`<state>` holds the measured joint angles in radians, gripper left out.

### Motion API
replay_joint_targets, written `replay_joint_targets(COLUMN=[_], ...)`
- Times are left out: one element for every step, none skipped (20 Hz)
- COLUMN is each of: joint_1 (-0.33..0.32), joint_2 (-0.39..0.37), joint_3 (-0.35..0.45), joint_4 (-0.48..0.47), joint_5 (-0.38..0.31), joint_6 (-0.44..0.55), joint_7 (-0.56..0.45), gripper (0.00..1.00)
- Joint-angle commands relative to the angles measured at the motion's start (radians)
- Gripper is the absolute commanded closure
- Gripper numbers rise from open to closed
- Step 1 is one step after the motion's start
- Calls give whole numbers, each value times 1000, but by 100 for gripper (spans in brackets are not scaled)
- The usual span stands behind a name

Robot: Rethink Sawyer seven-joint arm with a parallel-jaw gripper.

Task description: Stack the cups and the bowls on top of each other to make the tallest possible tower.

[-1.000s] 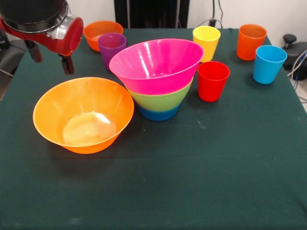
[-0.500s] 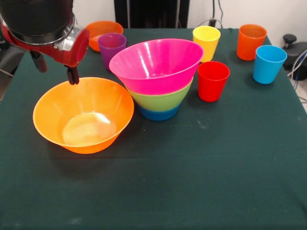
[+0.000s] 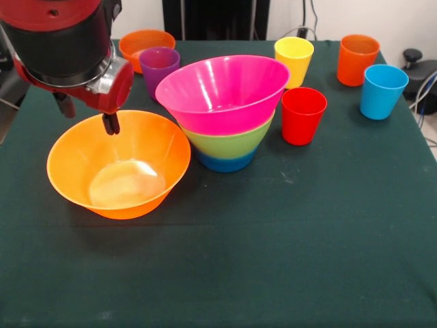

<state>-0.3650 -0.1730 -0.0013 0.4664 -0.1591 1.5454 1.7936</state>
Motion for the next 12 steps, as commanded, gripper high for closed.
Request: replay_joint_targets(joint_1=[17, 15, 14, 10, 6, 3, 0, -4, -6, -9, -11, -13], joint_2=[11, 6, 5, -8, -9, -16, -18, -25, -26, -41, -47, -68], joint_3=[74, 72, 71, 67, 68, 67, 67, 66, 66, 65, 65, 62], joint_4=[71, 91, 97, 131, 143, 160, 170, 189, 199, 226, 242, 280], joint_5=[-2, -3, -6, -5, -5, -5, -7, -8, -8, -6, -7, -5], joint_6=[-23, -42, -50, -75, -88, -104, -116, -132, -141, -155, -169, -190], joint_7=[-110, -115, -122, -130, -136, -143, -149, -155, -158, -161, -164, -167], gripper=[0, 0, 0, 0, 0, 0, 0, 0, 0, 0, 0, 0])
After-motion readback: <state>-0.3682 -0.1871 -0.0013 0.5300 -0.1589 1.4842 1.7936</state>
